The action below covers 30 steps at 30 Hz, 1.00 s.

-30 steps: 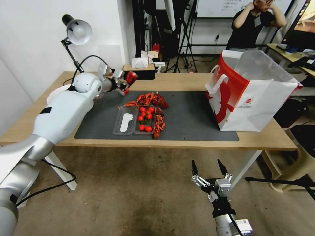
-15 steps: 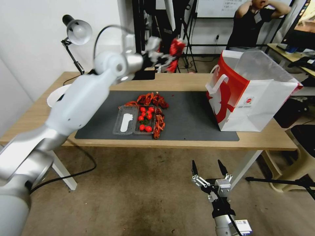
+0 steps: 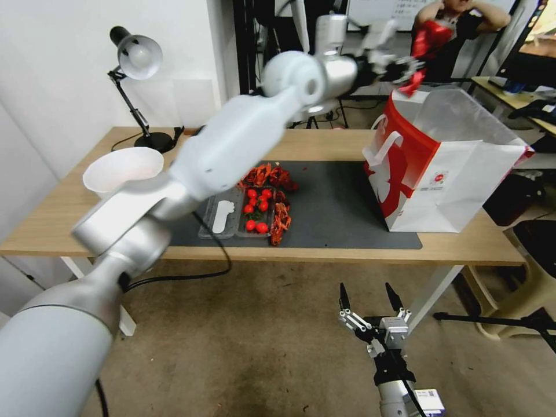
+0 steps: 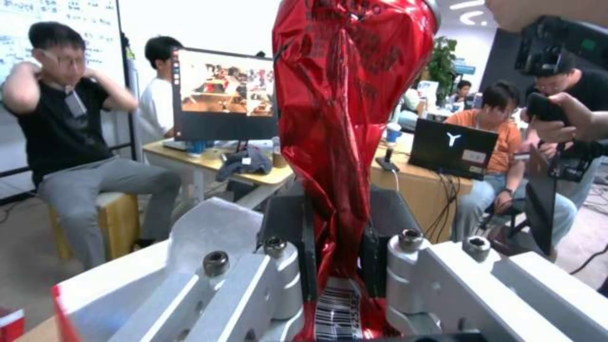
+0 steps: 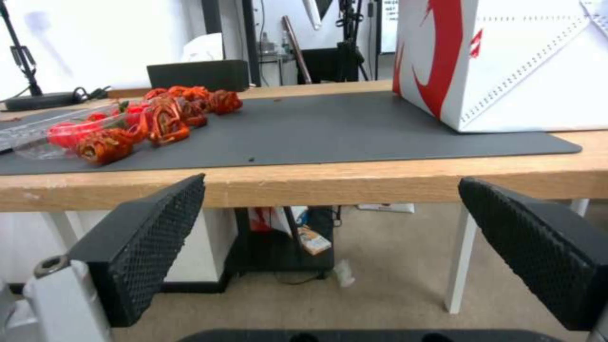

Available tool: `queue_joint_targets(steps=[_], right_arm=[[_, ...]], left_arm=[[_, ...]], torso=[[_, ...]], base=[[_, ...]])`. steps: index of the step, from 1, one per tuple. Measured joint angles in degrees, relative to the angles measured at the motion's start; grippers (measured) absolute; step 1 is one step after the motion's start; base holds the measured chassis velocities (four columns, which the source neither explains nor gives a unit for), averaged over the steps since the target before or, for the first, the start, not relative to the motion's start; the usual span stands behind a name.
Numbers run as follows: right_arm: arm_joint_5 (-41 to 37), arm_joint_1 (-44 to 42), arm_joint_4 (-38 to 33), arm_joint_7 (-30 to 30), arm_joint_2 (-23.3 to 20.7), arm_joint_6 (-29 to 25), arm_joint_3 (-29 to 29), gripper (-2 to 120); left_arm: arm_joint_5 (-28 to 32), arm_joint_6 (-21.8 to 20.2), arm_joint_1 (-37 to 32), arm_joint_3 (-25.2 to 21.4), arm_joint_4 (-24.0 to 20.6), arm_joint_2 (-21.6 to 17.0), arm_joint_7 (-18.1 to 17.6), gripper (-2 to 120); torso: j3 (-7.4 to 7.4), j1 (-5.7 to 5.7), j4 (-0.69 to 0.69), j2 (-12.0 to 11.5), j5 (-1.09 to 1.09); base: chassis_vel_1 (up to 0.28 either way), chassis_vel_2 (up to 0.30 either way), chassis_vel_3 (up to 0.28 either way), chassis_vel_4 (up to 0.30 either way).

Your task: Pick up the trash from the table and place it into the takeout bag.

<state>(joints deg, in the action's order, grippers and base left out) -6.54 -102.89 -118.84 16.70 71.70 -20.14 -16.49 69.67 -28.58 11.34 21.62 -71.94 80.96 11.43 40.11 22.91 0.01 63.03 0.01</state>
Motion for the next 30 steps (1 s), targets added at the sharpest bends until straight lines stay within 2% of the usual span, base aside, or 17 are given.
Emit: queue_joint_targets(steps=[1, 3, 7, 9, 12, 18, 21, 25, 26, 29, 30], right_arm=[[0.00, 0.00, 0.00, 0.00, 0.00, 0.00, 0.00, 100], [0.06, -0.10, 0.11, 0.00, 0.21, -0.09, -0.02, 100], [0.20, -0.16, 0.20, 0.00, 0.47, -0.26, -0.02, 100], [0.24, -0.16, 0.21, 0.00, 0.53, -0.29, -0.02, 100], [0.31, -0.17, 0.43, -0.01, 0.73, -0.51, -0.04, 100], [0.42, -0.18, 1.31, -0.06, 1.11, -1.06, -0.02, 100], [0.43, -0.16, 1.50, -0.07, 1.13, -1.14, 0.01, 100], [0.45, 0.04, 2.20, -0.10, 1.22, -1.36, 0.09, 100], [0.45, 0.04, 2.20, -0.10, 1.22, -1.36, 0.09, 100], [0.45, 0.18, 2.54, -0.11, 1.06, -1.37, 0.07, 100], [0.45, 0.18, 2.54, -0.11, 1.06, -1.37, 0.07, 100]], left_arm=[[0.00, 0.00, 0.00, 0.00, 0.00, 0.00, 0.00, 11], [0.38, 1.39, 1.40, 0.92, 2.74, 3.17, -0.05, 11], [0.82, 3.31, 2.78, 2.16, 5.63, 6.26, -0.02, 11], [0.96, 3.69, 2.99, 2.41, 6.07, 6.84, 0.01, 11], [1.47, 5.78, 3.34, 4.34, 8.85, 9.30, 0.14, 11], [1.27, 10.29, 2.11, 8.78, 10.02, 11.58, -0.24, 12], [1.27, 10.71, 1.90, 9.30, 9.90, 11.60, -0.25, 19], [-0.73, 10.99, 0.33, 11.05, 9.95, 11.34, 0.63, 39], [-0.73, 10.99, 0.33, 11.05, 9.95, 11.34, 0.63, 39], [-2.33, 10.41, -0.06, 11.12, 9.97, 10.54, 1.66, 53], [-2.33, 10.41, -0.06, 11.12, 9.97, 10.54, 1.66, 53]], torso=[[0.00, 0.00, 0.00, 0.00, 0.00], [0.00, 0.00, -0.02, 0.00, 0.00], [0.00, 0.01, 0.02, 0.00, 0.02], [0.00, 0.01, 0.03, 0.00, 0.02], [0.00, 0.00, -0.06, 0.00, -0.02], [0.00, 0.01, 0.01, 0.00, 0.01], [0.00, 0.01, 0.00, 0.00, 0.00], [0.00, 0.01, -0.02, 0.00, -0.01], [0.00, 0.01, -0.02, 0.00, -0.01], [0.00, 0.01, -0.02, 0.00, -0.02], [0.00, 0.01, -0.02, 0.00, -0.02]], base=[[0.000, 0.000, 0.000, 0.000], [0.000, 0.000, 0.000, 0.000], [0.000, 0.000, 0.000, 0.000], [0.000, 0.000, 0.000, 0.000], [0.000, 0.000, 0.000, 0.000], [0.000, 0.000, 0.000, 0.000], [0.000, 0.000, 0.000, 0.000], [0.000, 0.000, 0.000, 0.000], [0.000, 0.000, 0.000, 0.000], [0.000, 0.000, 0.000, 0.000], [0.000, 0.000, 0.000, 0.000]])
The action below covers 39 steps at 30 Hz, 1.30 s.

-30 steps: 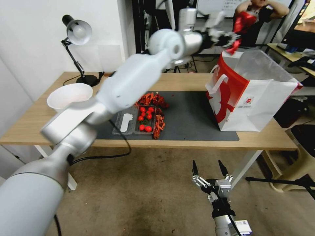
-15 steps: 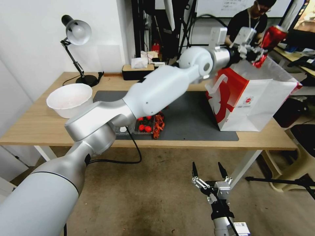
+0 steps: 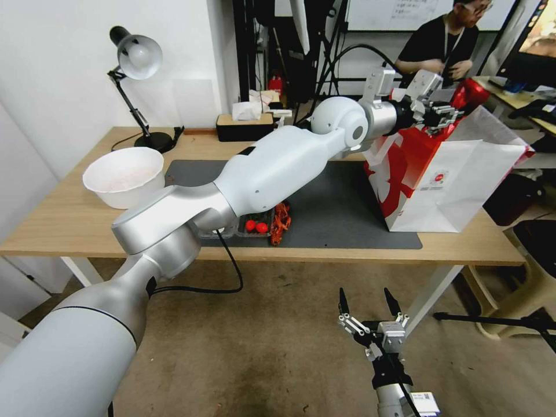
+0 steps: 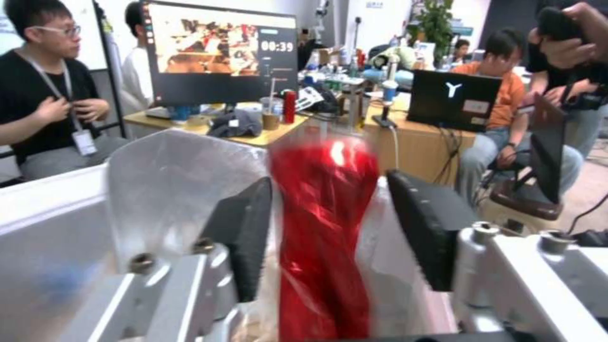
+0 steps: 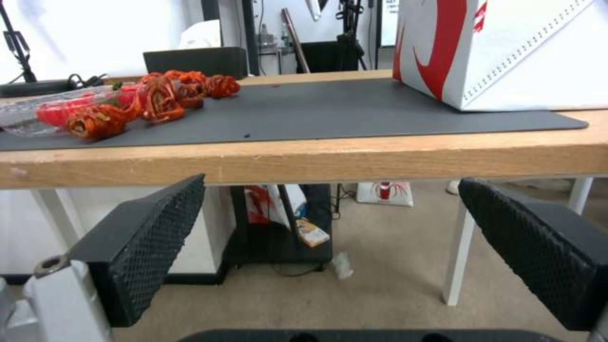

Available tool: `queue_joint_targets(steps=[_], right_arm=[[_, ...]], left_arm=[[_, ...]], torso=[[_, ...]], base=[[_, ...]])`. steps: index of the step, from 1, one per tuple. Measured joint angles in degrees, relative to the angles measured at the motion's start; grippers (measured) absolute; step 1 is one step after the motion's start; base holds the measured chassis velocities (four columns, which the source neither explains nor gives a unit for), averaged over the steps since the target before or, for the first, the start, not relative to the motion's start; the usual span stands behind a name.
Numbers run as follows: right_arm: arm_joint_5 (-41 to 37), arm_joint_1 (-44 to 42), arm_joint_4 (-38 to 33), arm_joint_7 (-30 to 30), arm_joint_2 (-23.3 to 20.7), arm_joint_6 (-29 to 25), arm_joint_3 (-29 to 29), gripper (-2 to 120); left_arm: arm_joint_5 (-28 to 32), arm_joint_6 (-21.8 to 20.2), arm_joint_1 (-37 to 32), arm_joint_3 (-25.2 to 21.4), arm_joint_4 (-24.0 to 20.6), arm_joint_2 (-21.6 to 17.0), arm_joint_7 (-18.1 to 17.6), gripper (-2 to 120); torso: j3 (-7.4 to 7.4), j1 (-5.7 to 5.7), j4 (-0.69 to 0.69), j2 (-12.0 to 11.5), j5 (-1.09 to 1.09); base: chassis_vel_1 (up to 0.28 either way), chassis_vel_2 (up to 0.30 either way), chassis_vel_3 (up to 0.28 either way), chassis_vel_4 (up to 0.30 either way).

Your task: Pick up the trash from the table and place it into the takeout bag.

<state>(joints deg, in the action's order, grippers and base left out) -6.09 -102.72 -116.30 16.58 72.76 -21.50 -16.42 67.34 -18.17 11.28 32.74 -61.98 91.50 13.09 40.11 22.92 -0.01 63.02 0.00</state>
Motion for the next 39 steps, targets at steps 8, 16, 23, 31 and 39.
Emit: queue_joint_targets(steps=[8, 16, 23, 31, 39], right_arm=[[-0.35, 0.71, 0.61, -0.02, -0.36, -0.01, 0.12, 100], [-0.54, 1.61, 1.16, -0.13, -0.71, -0.01, 0.99, 100], [-1.46, 2.84, 1.80, -0.16, -1.68, 0.53, 1.12, 100], [-1.65, 2.81, 1.88, -0.31, -2.17, 0.28, 1.37, 100], [-1.61, 2.56, 1.43, -0.44, -2.49, -0.04, 1.86, 100]], left_arm=[[-0.62, -0.97, 0.37, -0.08, -0.97, -1.32, -0.84, 85], [-1.09, -1.78, -2.40, -2.18, -9.34, -9.84, -2.12, 100], [-4.08, -1.31, -9.69, -6.60, -21.40, -23.53, 0.27, 100], [-9.81, 0.70, -21.82, -16.20, -31.18, -31.99, -3.70, 100], [-16.24, 2.46, -35.77, -29.29, -39.31, -37.79, -6.18, 100]], torso=[[0.00, 0.00, 0.01, 0.00, 0.00], [0.00, 0.00, 0.01, 0.00, -0.02], [0.00, 0.00, 0.01, 0.00, -0.01], [0.00, 0.00, 0.03, 0.00, -0.01], [-0.01, -0.01, 0.02, 0.01, 0.01]], base=[[0.000, 0.000, 0.000, 0.000], [0.000, 0.000, 0.000, 0.000], [0.000, 0.000, 0.000, 0.000], [0.000, 0.000, 0.000, 0.000], [0.000, 0.000, 0.000, 0.000]])
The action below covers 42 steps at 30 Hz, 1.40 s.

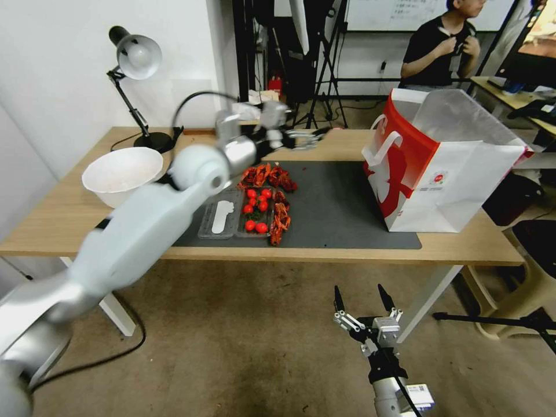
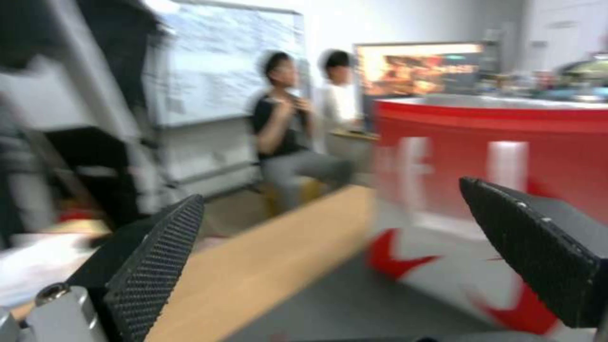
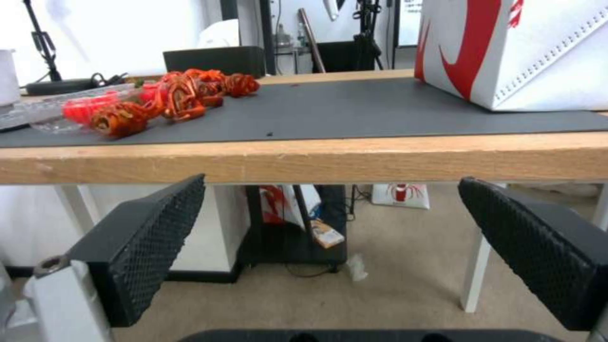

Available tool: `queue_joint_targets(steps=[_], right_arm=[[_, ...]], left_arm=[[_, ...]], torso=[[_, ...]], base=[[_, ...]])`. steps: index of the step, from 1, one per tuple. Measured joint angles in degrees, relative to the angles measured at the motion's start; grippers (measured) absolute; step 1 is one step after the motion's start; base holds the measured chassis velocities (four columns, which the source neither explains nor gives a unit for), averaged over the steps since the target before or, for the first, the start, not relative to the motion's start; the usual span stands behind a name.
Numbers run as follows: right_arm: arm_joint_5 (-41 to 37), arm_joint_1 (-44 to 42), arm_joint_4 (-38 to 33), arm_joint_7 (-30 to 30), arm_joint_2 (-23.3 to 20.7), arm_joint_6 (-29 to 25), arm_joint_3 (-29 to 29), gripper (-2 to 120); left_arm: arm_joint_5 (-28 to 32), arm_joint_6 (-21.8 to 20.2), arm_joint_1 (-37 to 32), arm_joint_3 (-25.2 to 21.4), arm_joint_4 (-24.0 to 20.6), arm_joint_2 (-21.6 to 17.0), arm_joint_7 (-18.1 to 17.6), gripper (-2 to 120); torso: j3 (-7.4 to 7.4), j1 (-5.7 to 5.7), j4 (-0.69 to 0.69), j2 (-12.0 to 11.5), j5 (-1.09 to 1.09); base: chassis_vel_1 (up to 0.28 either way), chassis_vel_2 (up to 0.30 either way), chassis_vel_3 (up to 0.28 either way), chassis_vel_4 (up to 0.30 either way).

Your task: Pick up the trash from the table and place it into the takeout bag.

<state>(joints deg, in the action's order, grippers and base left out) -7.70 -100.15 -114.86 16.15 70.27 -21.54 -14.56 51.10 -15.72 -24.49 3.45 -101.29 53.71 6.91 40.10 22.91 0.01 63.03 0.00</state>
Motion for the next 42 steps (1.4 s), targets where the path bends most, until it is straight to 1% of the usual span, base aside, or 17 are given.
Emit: queue_joint_targets(steps=[1, 2, 10, 12, 14, 15, 19, 20, 23, 24, 25, 27, 29, 33, 34, 37, 42], right_arm=[[0.02, -0.06, 0.01, -0.07, -0.11, -0.15, 0.07, 100], [0.02, -0.09, 0.03, -0.09, -0.12, -0.21, 0.08, 100], [0.06, -0.24, 0.16, -0.17, -0.16, -0.44, 0.15, 100], [0.07, -0.30, 0.23, -0.19, -0.18, -0.53, 0.17, 100], [0.07, -0.35, 0.23, -0.20, -0.21, -0.55, 0.20, 100], [0.11, -0.48, -0.04, -0.20, -0.31, -0.55, 0.25, 100], [0.15, -0.53, -0.20, -0.21, -0.36, -0.55, 0.26, 100], [0.25, -0.74, -0.50, -0.23, -0.46, -0.54, 0.28, 100], [0.26, -0.85, -0.61, -0.23, -0.50, -0.55, 0.26, 100], [0.28, -0.97, -0.67, -0.23, -0.52, -0.65, 0.25, 100], [0.28, -0.97, -0.67, -0.23, -0.52, -0.65, 0.25, 100], [0.28, -1.09, -0.73, -0.23, -0.55, -0.85, 0.12, 100], [0.28, -1.11, -0.75, -0.23, -0.55, -0.91, 0.10, 100], [0.30, -1.29, -1.40, -0.21, -0.78, -1.20, -0.01, 100], [0.30, -1.29, -1.40, -0.21, -0.78, -1.20, -0.01, 100], [0.27, -1.09, -2.14, -0.34, -1.13, -1.23, -0.07, 100], [0.21, -0.22, -3.09, -1.43, -1.95, -1.24, -0.20, 100]], left_arm=[[-2.83, 1.69, -5.22, -4.48, -1.88, -1.33, -0.02, 100], [-3.48, 2.16, -6.64, -5.54, -2.36, -1.64, -0.12, 100], [-6.86, 4.97, -12.78, -9.41, -4.37, -2.67, -1.23, 100], [-10.65, 8.29, -18.19, -12.57, -5.53, -2.87, -2.39, 100], [-12.47, 9.49, -20.82, -14.29, -6.12, -2.64, -2.87, 100], [-15.13, 10.49, -26.73, -17.94, -7.69, -1.39, -4.33, 100], [-15.93, 10.56, -29.12, -19.37, -8.28, -0.75, -4.90, 100], [-18.72, 10.87, -35.74, -23.60, -10.04, 1.60, -6.24, 100], [-20.17, 11.21, -38.92, -25.41, -10.84, 2.75, -6.88, 100], [-22.35, 11.82, -42.62, -27.73, -11.95, 4.43, -7.63, 100], [-22.35, 11.82, -42.62, -27.73, -11.95, 4.43, -7.63, 100], [-24.75, 13.05, -47.26, -30.20, -13.25, 6.30, -8.32, 100], [-25.06, 13.31, -48.05, -30.58, -13.43, 6.58, -8.38, 100], [-29.10, 16.32, -60.75, -36.64, -15.49, 10.54, -9.70, 100], [-29.10, 16.32, -60.75, -36.64, -15.49, 10.54, -9.70, 100], [-29.47, 16.75, -66.94, -39.50, -17.36, 12.39, -9.75, 100], [-29.29, 17.20, -68.45, -39.66, -18.15, 13.53, -10.43, 100]], torso=[[0.00, 0.00, -0.01, 0.00, -0.01], [0.01, 0.00, -0.03, -0.01, -0.02], [0.00, 0.00, -0.05, 0.00, -0.02], [0.00, -0.01, -0.01, 0.00, -0.02], [0.00, -0.01, -0.01, 0.00, -0.01], [0.00, 0.00, 0.00, 0.00, -0.01], [0.00, 0.00, 0.00, 0.00, -0.02], [0.00, -0.01, -0.02, 0.00, 0.00], [0.00, -0.01, -0.02, 0.00, -0.02], [0.00, 0.00, -0.01, 0.00, -0.02], [0.00, 0.00, -0.01, 0.00, -0.02], [0.00, -0.01, 0.01, 0.00, 0.01], [0.00, -0.01, 0.00, 0.00, 0.01], [0.00, -0.01, -0.02, 0.00, 0.00], [0.00, -0.01, -0.02, 0.00, 0.00], [0.00, 0.00, -0.02, 0.00, 0.00], [0.01, 0.01, 0.01, -0.01, 0.01]], base=[[0.000, 0.000, 0.000, 0.000], [0.000, 0.000, 0.000, 0.000], [0.000, 0.000, 0.000, 0.000], [0.000, 0.000, 0.000, 0.000], [0.000, 0.000, 0.000, 0.000], [0.000, 0.000, 0.000, 0.000], [0.000, 0.000, 0.000, 0.000], [0.000, 0.000, 0.000, 0.000], [0.000, 0.000, 0.000, 0.000], [0.000, 0.000, 0.000, 0.000], [0.000, 0.000, 0.000, 0.000], [0.000, 0.000, 0.000, 0.000], [0.000, 0.000, 0.000, 0.000], [0.000, 0.000, 0.000, 0.000], [0.000, 0.000, 0.000, 0.000], [0.000, 0.000, 0.000, 0.000], [0.000, 0.000, 0.000, 0.000]])
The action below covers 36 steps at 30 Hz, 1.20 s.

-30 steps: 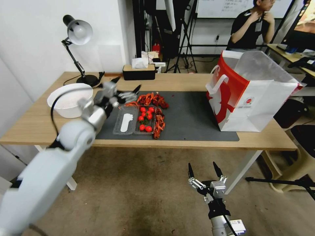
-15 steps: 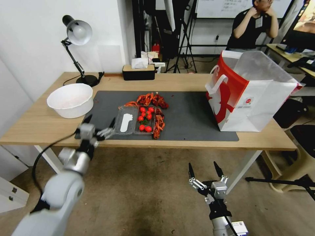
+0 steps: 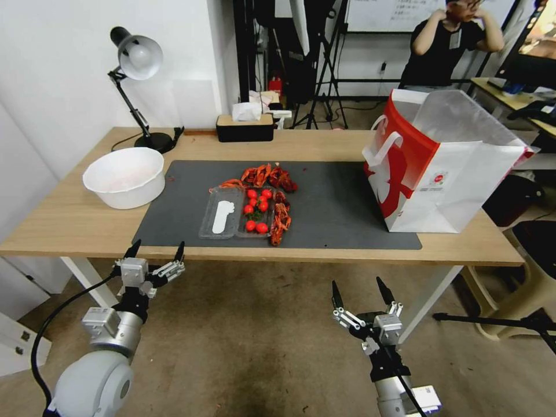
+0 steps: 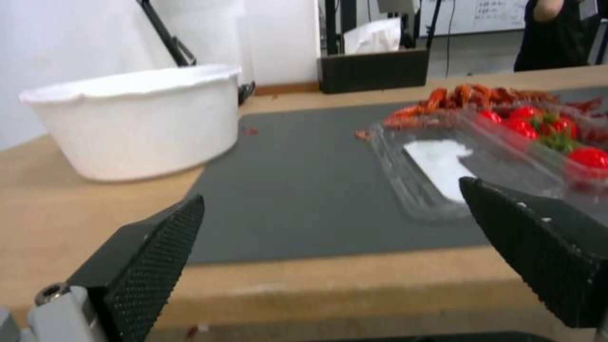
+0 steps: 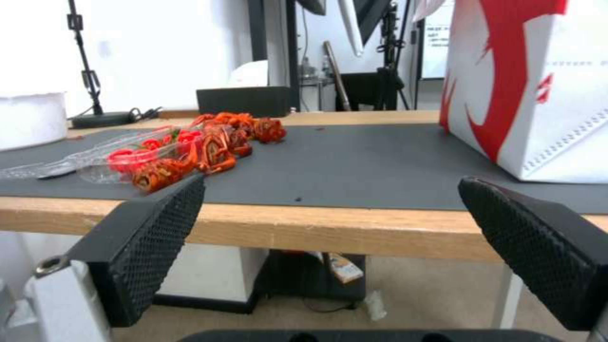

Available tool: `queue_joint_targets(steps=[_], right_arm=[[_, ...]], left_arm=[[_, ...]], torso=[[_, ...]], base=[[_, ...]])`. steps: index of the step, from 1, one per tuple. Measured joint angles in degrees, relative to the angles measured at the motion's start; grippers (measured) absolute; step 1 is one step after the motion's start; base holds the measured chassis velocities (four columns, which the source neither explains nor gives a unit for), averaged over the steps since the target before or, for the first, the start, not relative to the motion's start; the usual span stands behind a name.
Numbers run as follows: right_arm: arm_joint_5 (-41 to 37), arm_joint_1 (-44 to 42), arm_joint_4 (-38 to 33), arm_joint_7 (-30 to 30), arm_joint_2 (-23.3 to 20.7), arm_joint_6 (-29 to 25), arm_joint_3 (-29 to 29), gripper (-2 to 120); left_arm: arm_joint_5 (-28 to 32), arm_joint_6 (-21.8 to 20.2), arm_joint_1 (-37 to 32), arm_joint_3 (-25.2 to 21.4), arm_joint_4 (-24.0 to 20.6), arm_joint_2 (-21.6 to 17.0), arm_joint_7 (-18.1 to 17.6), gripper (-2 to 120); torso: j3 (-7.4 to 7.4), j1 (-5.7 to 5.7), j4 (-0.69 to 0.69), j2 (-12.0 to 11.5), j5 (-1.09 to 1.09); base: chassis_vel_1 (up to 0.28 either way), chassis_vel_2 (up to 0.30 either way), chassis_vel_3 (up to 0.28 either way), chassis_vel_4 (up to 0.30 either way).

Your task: Pick up the trash from the table and place it into the takeout bag.

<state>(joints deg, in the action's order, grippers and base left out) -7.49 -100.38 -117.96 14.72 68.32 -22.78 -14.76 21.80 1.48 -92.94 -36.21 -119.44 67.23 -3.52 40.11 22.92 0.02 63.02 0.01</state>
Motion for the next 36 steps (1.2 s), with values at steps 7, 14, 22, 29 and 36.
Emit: queue_joint_targets(steps=[7, 14, 22, 29, 36], right_arm=[[-2.52, 3.07, 0.07, -2.15, -1.07, 2.07, -0.55, 100], [-6.77, 7.70, 0.87, -1.56, -2.24, 6.79, -0.68, 100], [-7.22, 7.09, 0.09, -0.58, -2.01, 8.14, -0.65, 100], [-7.14, 7.01, 0.04, -0.52, -1.98, 8.17, -0.67, 100], [-7.08, 6.98, 0.03, -0.49, -1.96, 8.16, -0.69, 100]], left_arm=[[-0.14, 0.90, -1.91, 0.26, 1.37, 1.71, 0.30, 100], [-0.15, 2.49, -3.16, 0.55, 3.50, 3.49, 1.13, 100], [-0.05, 3.15, -3.28, 0.02, 3.28, 3.50, 1.13, 100], [-0.05, 3.20, -3.28, -0.02, 3.23, 3.44, 1.16, 100], [-0.05, 3.20, -3.26, -0.02, 3.21, 3.41, 1.18, 100]], torso=[[0.00, 0.00, -0.01, 0.00, -0.02], [0.00, 0.00, -0.02, 0.00, -0.01], [0.00, 0.00, -0.01, 0.00, -0.01], [0.00, 0.00, -0.02, 0.00, -0.01], [0.00, 0.00, -0.02, 0.00, -0.01]], base=[[0.000, 0.000, 0.000, 0.000], [0.000, 0.000, 0.000, 0.000], [0.000, 0.000, 0.000, 0.000], [0.000, 0.000, 0.000, 0.000], [0.000, 0.000, 0.000, 0.000]])
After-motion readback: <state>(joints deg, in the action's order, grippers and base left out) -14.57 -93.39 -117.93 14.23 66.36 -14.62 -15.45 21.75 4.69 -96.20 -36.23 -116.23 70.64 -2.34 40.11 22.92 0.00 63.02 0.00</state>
